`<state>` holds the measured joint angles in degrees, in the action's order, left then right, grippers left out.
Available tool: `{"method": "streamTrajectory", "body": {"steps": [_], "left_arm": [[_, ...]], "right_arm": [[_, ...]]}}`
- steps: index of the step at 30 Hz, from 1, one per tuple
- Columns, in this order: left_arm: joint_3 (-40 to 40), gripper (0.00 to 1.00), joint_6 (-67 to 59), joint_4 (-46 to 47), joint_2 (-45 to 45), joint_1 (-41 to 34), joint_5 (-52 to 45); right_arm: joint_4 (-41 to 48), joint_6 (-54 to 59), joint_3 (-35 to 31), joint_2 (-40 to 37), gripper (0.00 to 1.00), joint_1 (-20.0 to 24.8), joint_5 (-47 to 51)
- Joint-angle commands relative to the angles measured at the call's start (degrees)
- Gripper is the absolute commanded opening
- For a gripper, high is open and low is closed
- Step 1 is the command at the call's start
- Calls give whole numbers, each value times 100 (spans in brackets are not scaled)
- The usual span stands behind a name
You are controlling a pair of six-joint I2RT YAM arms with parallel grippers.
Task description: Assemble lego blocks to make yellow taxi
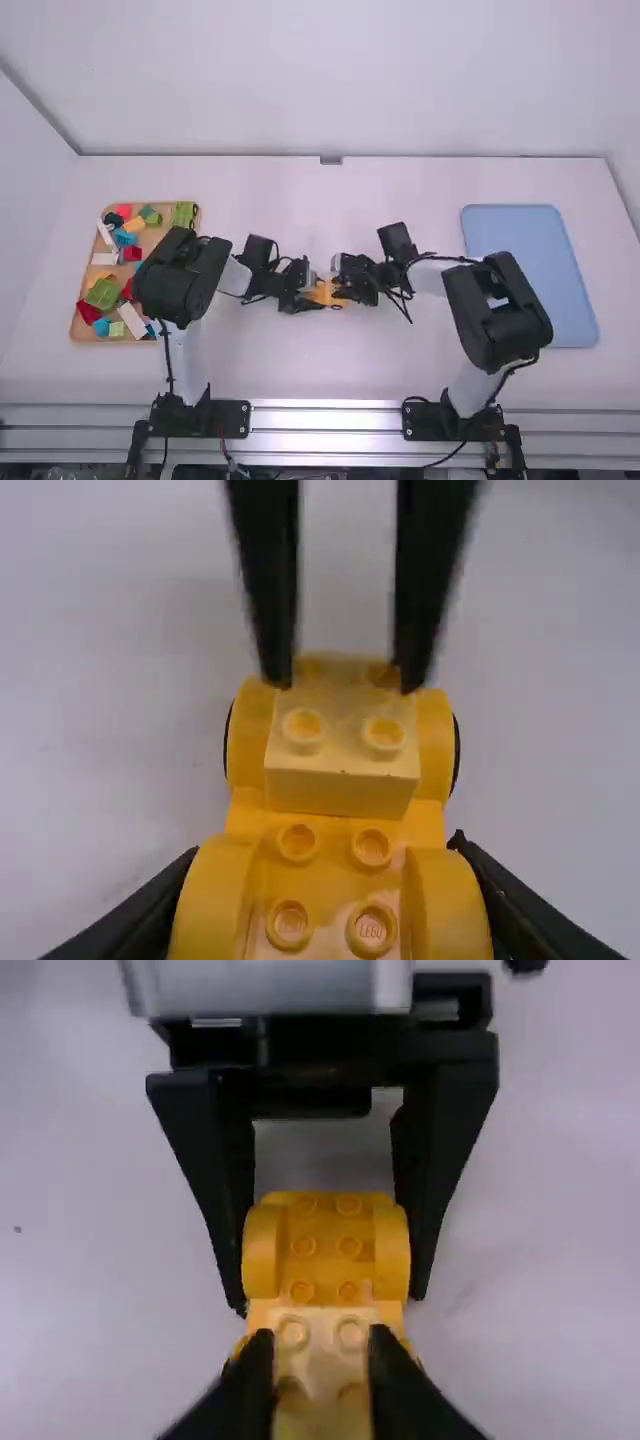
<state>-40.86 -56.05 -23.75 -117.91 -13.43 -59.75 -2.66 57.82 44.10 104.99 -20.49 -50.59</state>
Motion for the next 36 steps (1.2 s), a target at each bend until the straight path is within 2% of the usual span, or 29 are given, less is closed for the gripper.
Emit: {"method": "streamTrajectory", "body": {"steps": [1, 2, 3, 8, 15, 16, 17, 18, 20, 27, 33, 36], "left_arm": [[20, 27, 122, 9, -125, 68, 197], [24, 27, 173, -33, -125, 66, 197], [28, 27, 188, -55, -125, 68, 199], [20, 32, 267, -260, -125, 66, 238], [26, 39, 264, -573, -125, 68, 221], [26, 44, 262, -573, -125, 68, 219], [26, 54, 264, -568, -125, 68, 219], [26, 54, 264, -568, -125, 68, 219], [26, 100, 262, -570, -125, 68, 157], [70, 99, 581, -848, 284, 426, -887], [66, 99, 2527, -470, 1510, 1434, -977], [59, 99, 2669, 57, 2124, 1895, -962]], "right_arm": [[-57, 457, 192, -101, 51, 155, -933], [-57, 452, 310, -181, 92, 234, -1040], [-52, 448, 328, -195, 98, 245, -1051], [0, -168, 807, -474, 98, 566, -1110], [7, -514, 960, -487, 98, 599, -1113], [31, -490, 957, -487, 98, 546, -1108], [26, -494, 957, -487, 98, 501, -1110], [26, -494, 957, -487, 98, 501, -1110], [-22, -533, 955, -487, 98, 435, -1102], [-260, -660, 957, -492, 98, 374, -1110], [-765, -1467, 957, -492, 98, 516, -1113], [-925, -1478, 957, -492, 98, 505, -1110]]}}
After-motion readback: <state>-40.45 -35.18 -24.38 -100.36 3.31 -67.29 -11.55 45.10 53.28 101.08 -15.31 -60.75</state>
